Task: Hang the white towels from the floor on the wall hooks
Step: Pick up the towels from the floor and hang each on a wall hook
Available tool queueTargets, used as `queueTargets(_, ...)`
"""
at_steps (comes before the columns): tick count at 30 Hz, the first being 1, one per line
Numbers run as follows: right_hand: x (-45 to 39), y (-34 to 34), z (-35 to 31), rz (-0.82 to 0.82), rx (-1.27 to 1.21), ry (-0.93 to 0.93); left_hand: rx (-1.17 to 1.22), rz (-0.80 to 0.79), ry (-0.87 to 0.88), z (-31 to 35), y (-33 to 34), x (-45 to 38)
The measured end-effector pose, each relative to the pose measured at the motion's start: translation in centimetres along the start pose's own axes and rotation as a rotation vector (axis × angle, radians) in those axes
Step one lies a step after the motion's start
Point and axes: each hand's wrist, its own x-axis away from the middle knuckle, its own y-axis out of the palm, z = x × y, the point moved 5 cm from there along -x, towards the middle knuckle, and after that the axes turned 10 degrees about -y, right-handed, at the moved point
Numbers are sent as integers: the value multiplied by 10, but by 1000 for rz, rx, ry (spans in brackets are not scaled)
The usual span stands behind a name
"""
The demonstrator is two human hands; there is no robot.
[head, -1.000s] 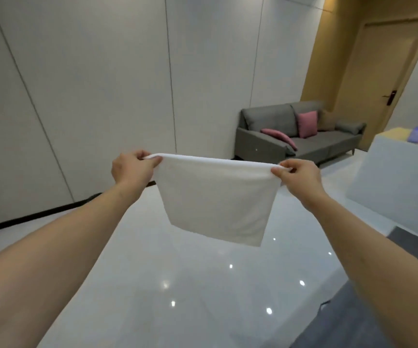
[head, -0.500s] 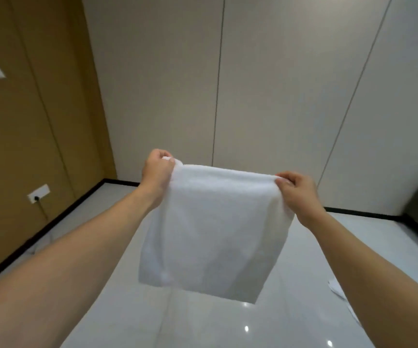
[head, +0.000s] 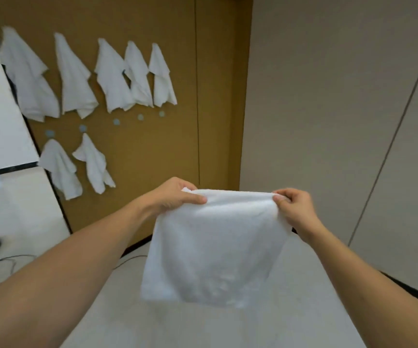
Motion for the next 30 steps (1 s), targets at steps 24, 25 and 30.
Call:
queueTargets(24,-297,451,13,-639,-222,33,69,535,-212,-134,-255,-283)
queueTargets(25,-316,463,12,-638,-197,7,52,542,-222,-140,-268,-295)
queueTargets(30,-387,524,12,-718,-92,-138,-54,568,-263,-164,-314,-355)
